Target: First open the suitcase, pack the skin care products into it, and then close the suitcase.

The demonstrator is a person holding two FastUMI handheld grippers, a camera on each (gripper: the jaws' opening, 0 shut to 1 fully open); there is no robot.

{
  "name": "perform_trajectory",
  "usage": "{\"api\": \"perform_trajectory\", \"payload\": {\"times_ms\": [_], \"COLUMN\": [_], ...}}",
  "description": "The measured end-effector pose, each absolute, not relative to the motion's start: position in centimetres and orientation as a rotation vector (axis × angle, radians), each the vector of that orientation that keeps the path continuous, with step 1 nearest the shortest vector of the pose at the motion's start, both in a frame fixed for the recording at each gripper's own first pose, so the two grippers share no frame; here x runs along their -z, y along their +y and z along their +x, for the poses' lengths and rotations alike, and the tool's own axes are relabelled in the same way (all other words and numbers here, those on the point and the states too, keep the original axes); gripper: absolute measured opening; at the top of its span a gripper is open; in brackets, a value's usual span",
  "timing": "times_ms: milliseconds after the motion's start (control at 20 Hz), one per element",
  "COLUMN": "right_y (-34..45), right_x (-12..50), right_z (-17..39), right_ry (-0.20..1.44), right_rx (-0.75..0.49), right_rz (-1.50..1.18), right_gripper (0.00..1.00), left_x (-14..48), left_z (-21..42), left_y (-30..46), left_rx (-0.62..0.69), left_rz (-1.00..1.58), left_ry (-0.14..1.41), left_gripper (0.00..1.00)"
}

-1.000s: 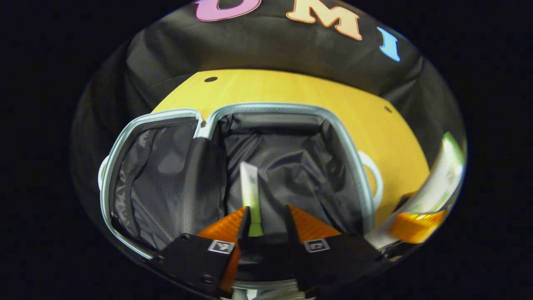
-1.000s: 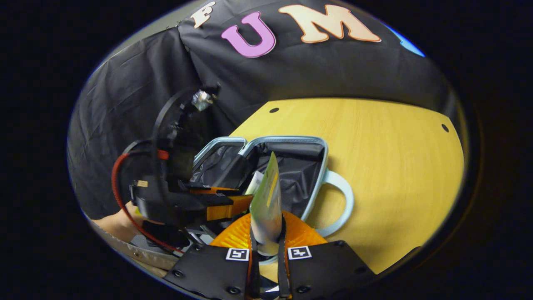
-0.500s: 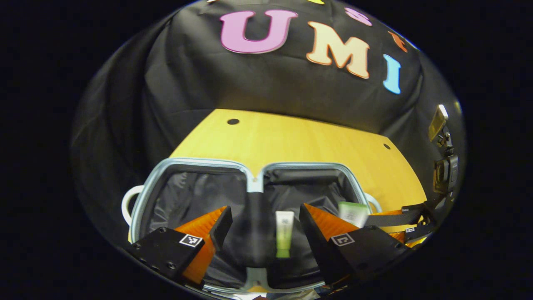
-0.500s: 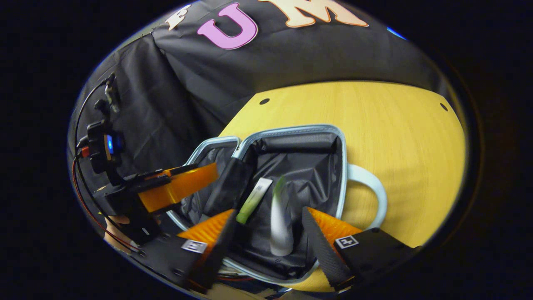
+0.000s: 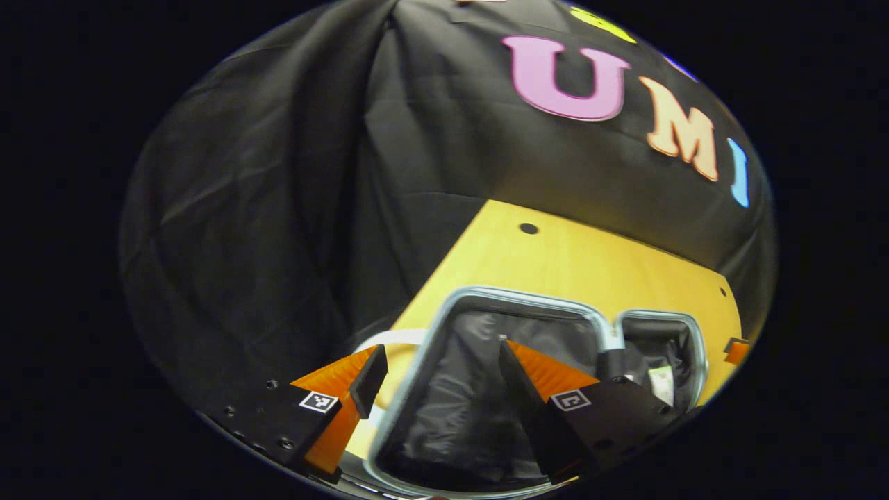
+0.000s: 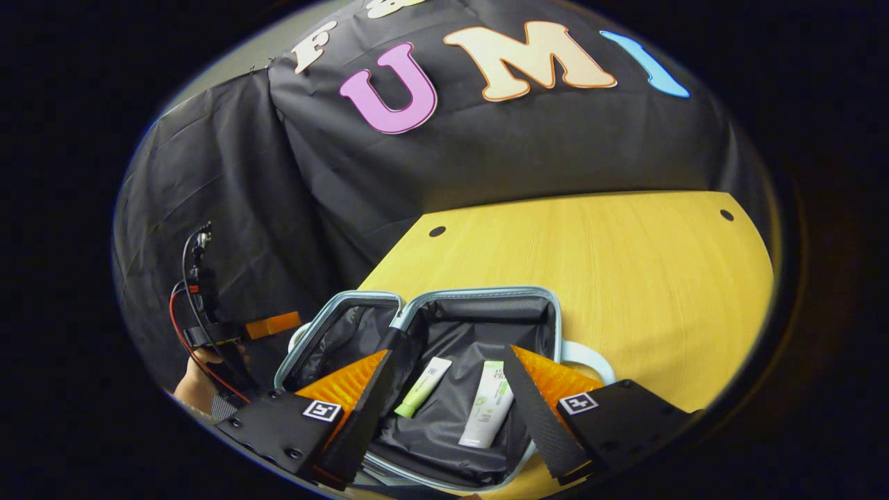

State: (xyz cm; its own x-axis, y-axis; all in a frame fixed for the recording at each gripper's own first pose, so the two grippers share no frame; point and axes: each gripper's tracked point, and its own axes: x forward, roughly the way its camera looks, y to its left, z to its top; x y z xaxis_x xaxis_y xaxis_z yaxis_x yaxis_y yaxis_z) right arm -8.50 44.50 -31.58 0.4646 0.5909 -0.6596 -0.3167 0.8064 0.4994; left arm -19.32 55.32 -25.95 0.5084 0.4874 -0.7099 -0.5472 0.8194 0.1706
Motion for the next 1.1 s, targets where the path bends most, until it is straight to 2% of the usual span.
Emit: {"api": "perform_trajectory", "payload": {"times_ms": [250,450,550,600,700,750,800,850,1000,1100], "right_y": [42.8,41.4,40.9,40.5,39.6,39.3,38.9,38.6,38.2,38.0], "right_x": [30.3,29.9,29.7,29.6,29.5,29.7,29.6,29.5,28.6,28.3], "right_z": [-7.3,-7.1,-7.1,-7.1,-7.0,-6.9,-6.7,-6.4,-5.6,-5.2], "right_ry": [0.842,0.799,0.79,0.785,0.769,0.764,0.758,0.75,0.72,0.695], "right_rx": [-0.542,-0.517,-0.504,-0.502,-0.492,-0.491,-0.487,-0.483,-0.482,-0.497], "right_rz": [0.226,0.164,0.16,0.155,0.124,0.11,0.102,0.103,0.138,0.141], "right_gripper": [0.98,0.98,0.98,0.98,0.98,0.98,0.98,0.98,0.98,0.98], "left_x": [28.4,32.4,33.7,34.2,35.2,35.6,35.5,35.4,32.9,29.5], "left_z": [-23.5,-24.3,-24.5,-24.8,-24.5,-24.3,-24.5,-24.4,-23.7,-22.7], "left_y": [62.3,64.1,63.8,63.7,63.3,63.3,63.0,63.1,62.4,62.3], "left_rx": [-0.777,-0.769,-0.746,-0.751,-0.742,-0.738,-0.735,-0.726,-0.704,-0.708], "left_rz": [-0.119,-0.193,-0.234,-0.245,-0.261,-0.264,-0.256,-0.236,-0.127,-0.015], "left_ry": [0.889,0.966,1.007,1.029,1.049,1.057,1.073,1.081,1.078,1.02], "left_gripper": [0.94,0.92,0.86,0.78,0.46,0.39,0.2,0.18,0.01,0.0]}}
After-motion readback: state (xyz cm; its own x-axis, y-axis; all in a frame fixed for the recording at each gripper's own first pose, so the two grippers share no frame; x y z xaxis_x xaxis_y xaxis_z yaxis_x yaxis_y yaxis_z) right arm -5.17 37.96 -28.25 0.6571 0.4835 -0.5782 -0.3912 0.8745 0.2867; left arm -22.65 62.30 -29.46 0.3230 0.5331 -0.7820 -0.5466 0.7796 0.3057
